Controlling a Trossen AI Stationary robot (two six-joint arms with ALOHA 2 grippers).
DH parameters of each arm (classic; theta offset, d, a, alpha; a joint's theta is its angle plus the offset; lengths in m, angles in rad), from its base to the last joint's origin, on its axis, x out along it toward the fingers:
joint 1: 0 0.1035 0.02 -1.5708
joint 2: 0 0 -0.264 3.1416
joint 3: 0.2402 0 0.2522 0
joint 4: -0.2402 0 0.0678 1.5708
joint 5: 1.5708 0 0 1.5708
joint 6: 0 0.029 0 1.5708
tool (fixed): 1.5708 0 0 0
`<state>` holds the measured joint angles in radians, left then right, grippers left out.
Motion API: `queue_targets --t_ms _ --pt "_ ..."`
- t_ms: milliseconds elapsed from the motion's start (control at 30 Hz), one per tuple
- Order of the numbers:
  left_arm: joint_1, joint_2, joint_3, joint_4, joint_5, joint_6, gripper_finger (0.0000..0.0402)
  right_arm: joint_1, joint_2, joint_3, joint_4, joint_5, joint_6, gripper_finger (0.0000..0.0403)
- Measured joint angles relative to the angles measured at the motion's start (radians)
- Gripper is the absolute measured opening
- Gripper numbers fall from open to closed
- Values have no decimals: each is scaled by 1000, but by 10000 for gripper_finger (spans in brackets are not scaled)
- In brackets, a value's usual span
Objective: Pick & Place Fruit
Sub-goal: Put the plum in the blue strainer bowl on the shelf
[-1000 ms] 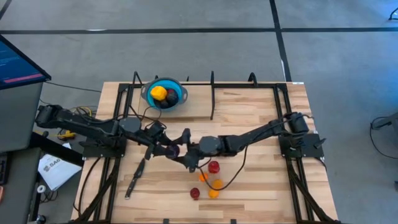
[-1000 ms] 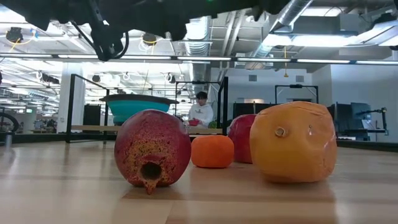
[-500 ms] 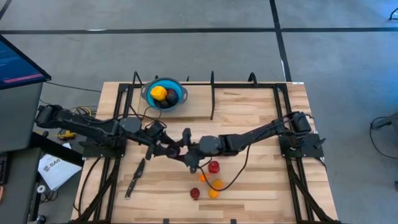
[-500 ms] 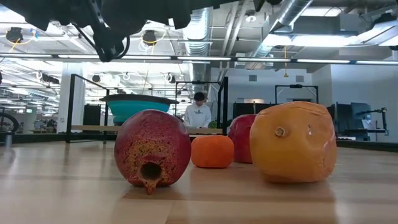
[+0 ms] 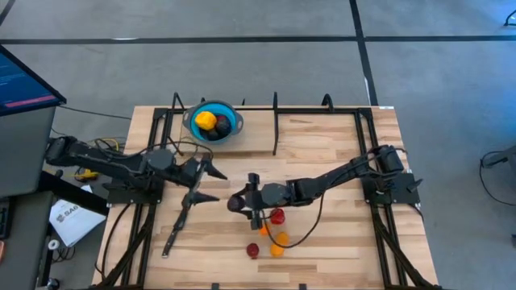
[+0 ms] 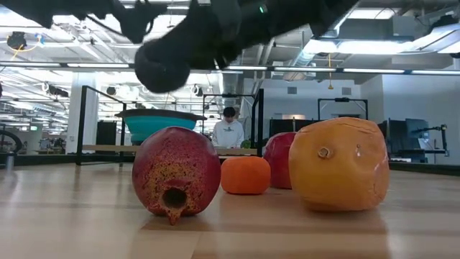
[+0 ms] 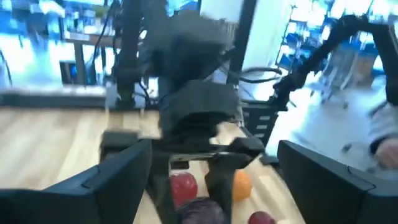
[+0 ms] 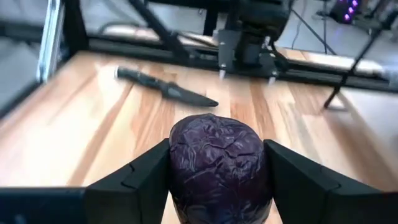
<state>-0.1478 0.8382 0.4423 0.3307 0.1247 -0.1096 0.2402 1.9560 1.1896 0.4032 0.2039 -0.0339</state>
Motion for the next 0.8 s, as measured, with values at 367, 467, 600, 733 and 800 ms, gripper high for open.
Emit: queue_targets --t_ms 367,467,600,733,800 --pt "-416 115 0 -59 -642 223 308 -44 0 -184 568 -2 351 235" --pt "-472 174 0 -14 -723 338 311 -70 0 -186 573 -85 442 234" --pt "-476 249 0 99 -729 489 317 -111 0 -186 580 -205 573 230" --pt "-450 317 0 173 -755 630 322 -142 0 -186 577 -269 639 230" --pt "-440 344 0 230 -789 695 322 -152 0 -186 574 -288 652 230"
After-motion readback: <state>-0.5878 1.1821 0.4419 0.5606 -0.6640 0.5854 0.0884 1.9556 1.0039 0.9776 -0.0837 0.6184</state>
